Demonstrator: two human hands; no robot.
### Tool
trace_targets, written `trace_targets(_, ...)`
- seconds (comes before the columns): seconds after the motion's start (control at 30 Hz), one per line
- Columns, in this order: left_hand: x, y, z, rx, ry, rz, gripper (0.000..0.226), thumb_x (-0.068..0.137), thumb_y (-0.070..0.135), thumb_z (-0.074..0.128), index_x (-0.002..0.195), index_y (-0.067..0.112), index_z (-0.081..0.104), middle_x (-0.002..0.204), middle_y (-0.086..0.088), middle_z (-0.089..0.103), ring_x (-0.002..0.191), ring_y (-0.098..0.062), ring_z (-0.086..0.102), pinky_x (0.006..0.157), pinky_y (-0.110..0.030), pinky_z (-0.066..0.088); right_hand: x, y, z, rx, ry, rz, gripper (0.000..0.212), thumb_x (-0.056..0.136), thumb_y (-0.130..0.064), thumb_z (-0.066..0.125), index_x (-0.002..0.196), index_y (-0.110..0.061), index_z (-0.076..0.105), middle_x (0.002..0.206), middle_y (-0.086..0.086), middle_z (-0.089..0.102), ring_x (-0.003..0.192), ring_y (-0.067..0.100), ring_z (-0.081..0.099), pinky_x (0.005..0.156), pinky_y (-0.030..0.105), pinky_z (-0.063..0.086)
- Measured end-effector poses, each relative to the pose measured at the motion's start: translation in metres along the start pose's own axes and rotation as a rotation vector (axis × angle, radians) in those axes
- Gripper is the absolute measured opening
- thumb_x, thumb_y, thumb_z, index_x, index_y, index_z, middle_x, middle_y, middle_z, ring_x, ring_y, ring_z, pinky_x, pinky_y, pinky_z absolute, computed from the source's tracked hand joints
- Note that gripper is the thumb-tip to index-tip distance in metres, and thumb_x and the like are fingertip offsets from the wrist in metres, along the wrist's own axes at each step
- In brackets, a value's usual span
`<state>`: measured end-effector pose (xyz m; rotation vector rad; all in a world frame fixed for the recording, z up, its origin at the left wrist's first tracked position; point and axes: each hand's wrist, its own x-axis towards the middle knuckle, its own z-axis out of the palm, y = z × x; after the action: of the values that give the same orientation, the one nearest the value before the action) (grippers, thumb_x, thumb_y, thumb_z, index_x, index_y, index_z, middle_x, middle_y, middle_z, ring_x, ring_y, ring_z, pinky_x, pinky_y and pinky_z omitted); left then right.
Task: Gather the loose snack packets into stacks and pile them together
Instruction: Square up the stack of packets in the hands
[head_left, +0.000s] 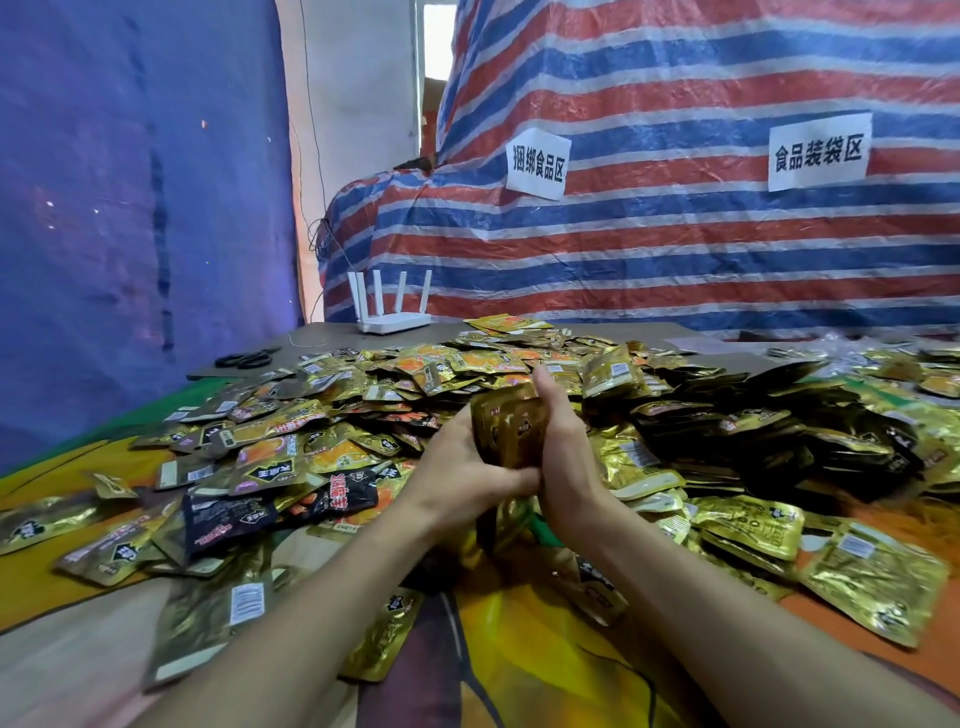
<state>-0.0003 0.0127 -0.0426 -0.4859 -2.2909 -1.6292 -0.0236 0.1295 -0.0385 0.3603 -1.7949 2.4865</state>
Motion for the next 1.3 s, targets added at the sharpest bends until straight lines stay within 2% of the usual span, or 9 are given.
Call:
trace_targets(0.2, -0.001, -0.004, 0.007, -0.115, 0.03, 0.049, 0.046, 0.06, 0.006, 0.07, 0.105, -0.003, 0.066, 0.089, -0.02, 0.069, 0.08, -0.023, 0.068, 0.072, -0.036, 0.056, 0.0, 0.002, -0.001, 0.025, -0.076, -0.007, 0.034, 0.076, -0.051, 0.06, 0.068, -0.023, 0.078, 0.079, 0.003, 0.076, 0.077, 0.016, 0.073, 0.072, 0.03, 0.057)
trace_targets(0.33, 0.001, -0.008, 0.01, -0.145, 0.08, 0.006, 0.053, 0.063, 0.01, 0.066, 0.113, 0.007, 0.049, 0.088, -0.014, 0.059, 0.067, -0.015, 0.06, 0.057, -0.032, 0.049, 0.0, -0.006, -0.003, -0.093, -0.034, -0.069, 0.027, 0.089, -0.039, 0.057, 0.081, -0.016, 0.071, 0.083, 0.002, 0.069, 0.082, 0.016, 0.062, 0.071, 0.026, 0.048)
trace_targets(0.5, -0.002, -0.007, 0.014, -0.197, 0.113, 0.022, 0.051, 0.065, 0.009, 0.063, 0.112, 0.019, 0.047, 0.093, -0.017, 0.064, 0.083, -0.034, 0.066, 0.075, -0.053, 0.054, -0.004, -0.036, -0.019, -0.455, 0.053, -0.192, 0.028, 0.101, -0.041, 0.055, 0.11, -0.015, 0.062, 0.104, -0.004, 0.065, 0.095, 0.008, 0.062, 0.073, 0.023, 0.045)
trace_targets(0.6, 0.0, -0.006, 0.014, -0.197, 0.067, 0.037, 0.045, 0.069, 0.004, 0.066, 0.107, 0.023, 0.05, 0.088, -0.001, 0.065, 0.076, -0.005, 0.067, 0.068, -0.025, 0.055, -0.016, -0.046, -0.039, -0.665, 0.092, -0.262, 0.011, 0.096, -0.029, 0.064, 0.102, -0.019, 0.064, 0.1, -0.003, 0.067, 0.093, 0.008, 0.064, 0.071, 0.02, 0.047)
trace_targets(0.67, -0.001, -0.003, 0.014, -0.164, 0.038, 0.07, 0.044, 0.07, 0.003, 0.066, 0.105, 0.023, 0.049, 0.089, -0.003, 0.063, 0.075, -0.001, 0.065, 0.068, -0.02, 0.054, -0.026, -0.05, -0.055, -0.826, 0.071, -0.303, 0.007, 0.094, -0.023, 0.067, 0.099, -0.019, 0.066, 0.097, -0.003, 0.067, 0.087, 0.006, 0.063, 0.068, 0.015, 0.045)
trace_targets(0.8, -0.007, 0.002, 0.012, -0.078, -0.013, 0.137, 0.044, 0.067, 0.01, 0.068, 0.103, 0.025, 0.048, 0.093, -0.018, 0.058, 0.083, -0.024, 0.062, 0.077, -0.043, 0.054, -0.048, -0.07, -0.092, -1.085, 0.097, -0.333, 0.008, 0.091, -0.02, 0.065, 0.097, -0.023, 0.07, 0.093, -0.011, 0.068, 0.083, 0.004, 0.063, 0.069, 0.019, 0.049)
trace_targets(0.97, 0.0, -0.014, 0.01, -0.202, 0.046, 0.035, 0.045, 0.076, -0.019, 0.069, 0.107, 0.01, 0.053, 0.09, -0.017, 0.064, 0.081, -0.025, 0.068, 0.066, -0.023, 0.057, -0.075, -0.12, -0.157, -1.599, 0.197, -0.125, 0.015, 0.085, -0.018, 0.064, 0.081, -0.031, 0.068, 0.086, -0.006, 0.071, 0.08, 0.019, 0.066, 0.072, 0.038, 0.058)
trace_targets(1.2, -0.002, -0.01, 0.005, -0.301, 0.055, -0.011, 0.054, 0.059, 0.007, 0.065, 0.106, -0.016, 0.055, 0.093, -0.029, 0.066, 0.085, -0.041, 0.064, 0.074, -0.045, 0.054, -0.1, -0.154, -0.247, -1.931, 0.263, 0.442, 0.017, 0.08, -0.012, 0.063, 0.089, -0.003, 0.074, 0.075, 0.013, 0.068, 0.069, 0.028, 0.065, 0.051, 0.024, 0.036)
trace_targets(1.3, -0.003, -0.008, 0.006, -0.291, 0.052, 0.013, 0.055, 0.058, 0.007, 0.065, 0.107, -0.016, 0.056, 0.096, -0.033, 0.065, 0.086, -0.04, 0.064, 0.076, -0.047, 0.054, -0.106, -0.143, -0.26, -1.836, 0.242, 0.422, 0.022, 0.084, -0.025, 0.075, 0.083, -0.003, 0.076, 0.081, 0.013, 0.075, 0.075, 0.024, 0.07, 0.058, 0.029, 0.049)
